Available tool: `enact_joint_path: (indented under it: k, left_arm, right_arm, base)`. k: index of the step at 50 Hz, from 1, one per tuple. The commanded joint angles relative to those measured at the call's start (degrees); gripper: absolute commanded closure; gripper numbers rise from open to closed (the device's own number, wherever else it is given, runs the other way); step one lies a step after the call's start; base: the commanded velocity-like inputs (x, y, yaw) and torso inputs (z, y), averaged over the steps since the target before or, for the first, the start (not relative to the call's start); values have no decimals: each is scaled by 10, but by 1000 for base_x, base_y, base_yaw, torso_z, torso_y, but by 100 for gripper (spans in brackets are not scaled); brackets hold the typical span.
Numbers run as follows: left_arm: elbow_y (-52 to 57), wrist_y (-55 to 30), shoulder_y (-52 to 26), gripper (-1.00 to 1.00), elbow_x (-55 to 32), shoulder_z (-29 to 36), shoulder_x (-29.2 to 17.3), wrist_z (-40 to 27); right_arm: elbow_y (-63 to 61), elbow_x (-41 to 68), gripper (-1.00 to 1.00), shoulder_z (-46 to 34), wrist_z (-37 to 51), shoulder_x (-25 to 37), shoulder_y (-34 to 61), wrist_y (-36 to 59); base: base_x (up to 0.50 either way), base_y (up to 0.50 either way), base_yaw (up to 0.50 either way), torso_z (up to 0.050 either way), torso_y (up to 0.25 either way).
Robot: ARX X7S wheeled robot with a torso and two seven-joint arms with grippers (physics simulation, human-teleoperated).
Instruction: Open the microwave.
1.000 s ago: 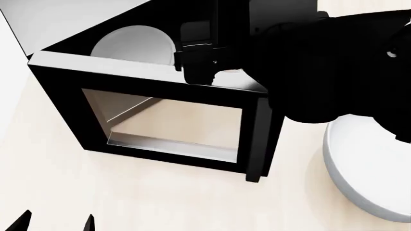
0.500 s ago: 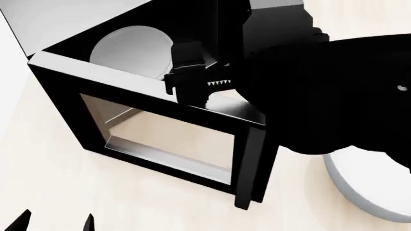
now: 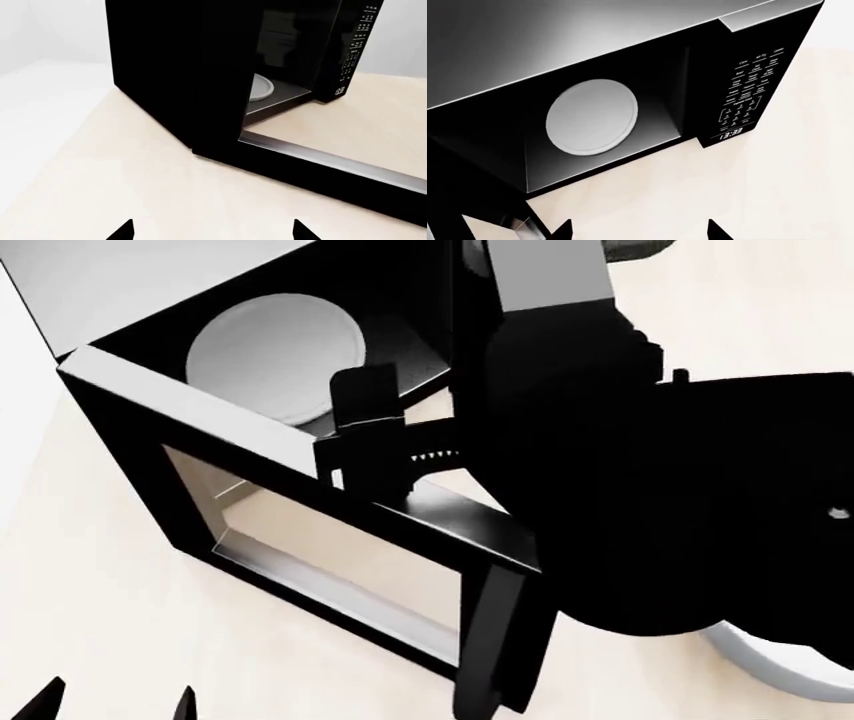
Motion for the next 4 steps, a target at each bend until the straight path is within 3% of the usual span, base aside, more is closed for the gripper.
enact_joint_path:
  k: [1,4]
  left_arm:
    - [0,0,-1,-100,0,2,-1,-1]
    - [0,0,-2,-100,-1,2,-1,-1]
  right_arm:
    - [-37,29,-100,-30,-12,-3,-48,-9]
    - [-41,26,-100,-29,-17,-1,-54,-11]
  base:
    - [0,3,3,0,-10]
    - [0,2,3,-4,-3]
